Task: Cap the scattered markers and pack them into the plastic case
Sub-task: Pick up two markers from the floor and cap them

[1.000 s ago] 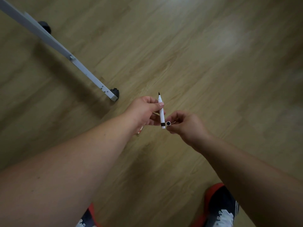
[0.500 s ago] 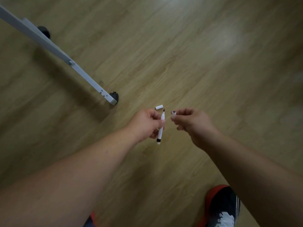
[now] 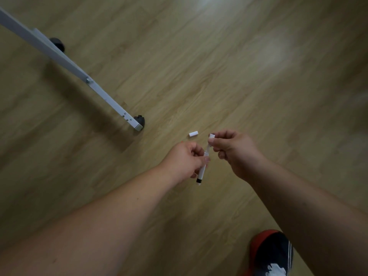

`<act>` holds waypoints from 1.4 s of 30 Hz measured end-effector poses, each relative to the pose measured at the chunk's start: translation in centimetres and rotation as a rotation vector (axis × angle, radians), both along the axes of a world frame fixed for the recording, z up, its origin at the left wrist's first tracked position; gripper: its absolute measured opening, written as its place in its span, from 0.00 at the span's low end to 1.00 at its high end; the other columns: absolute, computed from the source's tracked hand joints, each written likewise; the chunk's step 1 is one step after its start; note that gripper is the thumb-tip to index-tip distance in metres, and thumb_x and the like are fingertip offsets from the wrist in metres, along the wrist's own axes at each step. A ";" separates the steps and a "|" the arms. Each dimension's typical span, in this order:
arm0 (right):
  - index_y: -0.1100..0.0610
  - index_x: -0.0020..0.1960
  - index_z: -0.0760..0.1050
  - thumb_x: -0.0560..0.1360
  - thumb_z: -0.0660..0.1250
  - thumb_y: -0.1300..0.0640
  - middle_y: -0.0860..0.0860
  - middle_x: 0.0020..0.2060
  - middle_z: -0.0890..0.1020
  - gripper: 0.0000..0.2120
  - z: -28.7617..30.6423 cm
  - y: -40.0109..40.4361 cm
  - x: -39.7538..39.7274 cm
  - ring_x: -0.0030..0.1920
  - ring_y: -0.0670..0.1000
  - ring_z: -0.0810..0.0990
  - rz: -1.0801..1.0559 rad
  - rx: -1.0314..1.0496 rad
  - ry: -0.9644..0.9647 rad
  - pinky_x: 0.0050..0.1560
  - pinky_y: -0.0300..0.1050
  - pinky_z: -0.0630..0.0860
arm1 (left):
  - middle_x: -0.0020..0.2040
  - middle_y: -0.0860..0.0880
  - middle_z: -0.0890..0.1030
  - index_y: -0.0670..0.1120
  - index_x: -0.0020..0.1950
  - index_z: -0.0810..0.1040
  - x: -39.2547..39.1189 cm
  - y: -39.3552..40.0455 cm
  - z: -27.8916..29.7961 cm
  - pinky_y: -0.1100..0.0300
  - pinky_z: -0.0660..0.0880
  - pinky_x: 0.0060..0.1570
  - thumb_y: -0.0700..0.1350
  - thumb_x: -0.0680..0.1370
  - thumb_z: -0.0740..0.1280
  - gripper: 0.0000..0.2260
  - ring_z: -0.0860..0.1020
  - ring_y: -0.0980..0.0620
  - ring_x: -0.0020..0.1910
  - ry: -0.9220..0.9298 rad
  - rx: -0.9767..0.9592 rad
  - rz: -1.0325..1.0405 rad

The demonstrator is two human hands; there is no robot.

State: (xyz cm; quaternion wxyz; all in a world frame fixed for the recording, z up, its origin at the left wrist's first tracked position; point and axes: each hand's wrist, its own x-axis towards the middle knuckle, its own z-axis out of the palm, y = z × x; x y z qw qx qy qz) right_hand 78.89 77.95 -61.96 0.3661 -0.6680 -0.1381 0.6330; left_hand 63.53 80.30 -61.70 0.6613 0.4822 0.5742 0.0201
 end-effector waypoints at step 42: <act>0.52 0.44 0.75 0.71 0.71 0.50 0.51 0.39 0.82 0.08 -11.4 0.2 -3.9 0.42 0.52 0.82 0.450 -0.280 -0.694 0.43 0.46 0.78 | 0.42 0.47 0.80 0.47 0.41 0.75 -3.3 2.4 -10.7 0.59 0.68 0.34 0.48 0.74 0.71 0.08 0.78 0.46 0.41 0.790 0.286 -0.343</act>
